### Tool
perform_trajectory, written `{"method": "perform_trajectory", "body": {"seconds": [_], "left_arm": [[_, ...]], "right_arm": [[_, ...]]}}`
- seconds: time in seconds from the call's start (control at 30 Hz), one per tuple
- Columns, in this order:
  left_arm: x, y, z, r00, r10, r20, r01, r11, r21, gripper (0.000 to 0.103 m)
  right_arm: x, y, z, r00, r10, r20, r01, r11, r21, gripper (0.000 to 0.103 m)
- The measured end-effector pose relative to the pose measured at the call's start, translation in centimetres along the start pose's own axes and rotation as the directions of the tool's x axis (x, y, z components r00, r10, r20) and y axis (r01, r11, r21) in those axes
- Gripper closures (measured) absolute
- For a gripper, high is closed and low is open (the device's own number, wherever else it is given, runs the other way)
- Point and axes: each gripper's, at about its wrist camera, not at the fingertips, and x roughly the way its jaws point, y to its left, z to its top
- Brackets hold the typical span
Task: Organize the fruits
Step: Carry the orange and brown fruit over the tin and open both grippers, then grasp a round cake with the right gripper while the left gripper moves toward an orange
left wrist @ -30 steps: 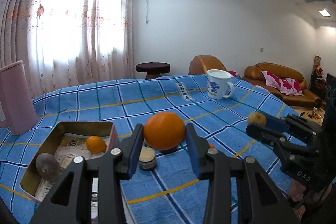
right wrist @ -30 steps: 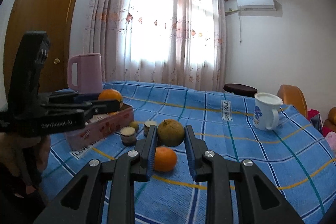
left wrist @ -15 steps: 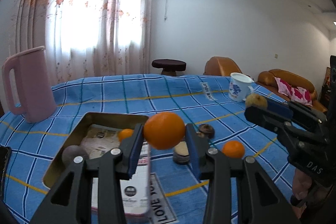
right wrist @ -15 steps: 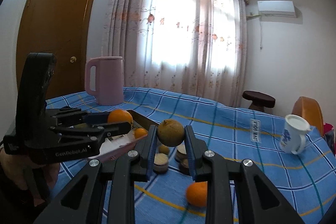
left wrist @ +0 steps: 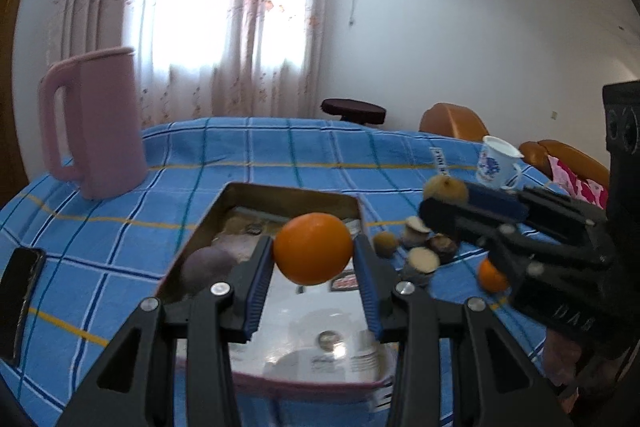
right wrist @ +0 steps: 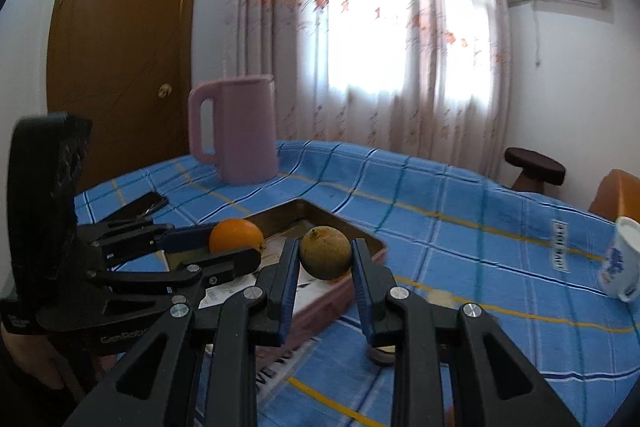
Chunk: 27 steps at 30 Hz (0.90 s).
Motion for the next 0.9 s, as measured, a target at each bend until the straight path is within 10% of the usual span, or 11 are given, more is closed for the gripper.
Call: {"method": "perform_trajectory", "body": {"seconds": [0.7, 0.9], "left_arm": [[0.8, 5.1, -1.3, 0.993, 0.065, -0.094, -0.072, 0.995, -0.075, 0.059], [0.0, 4.8, -1.1, 0.995, 0.086, -0.048, -0.09, 0.992, -0.086, 0.027]], "right_arm": [[7.6, 4.8, -1.3, 0.964, 0.049, -0.261, -0.07, 0.995, -0.069, 0.075], [4.7, 2.6, -1.4, 0.978, 0.003, -0.209, -0.013, 0.999, -0.045, 0.052]]}}
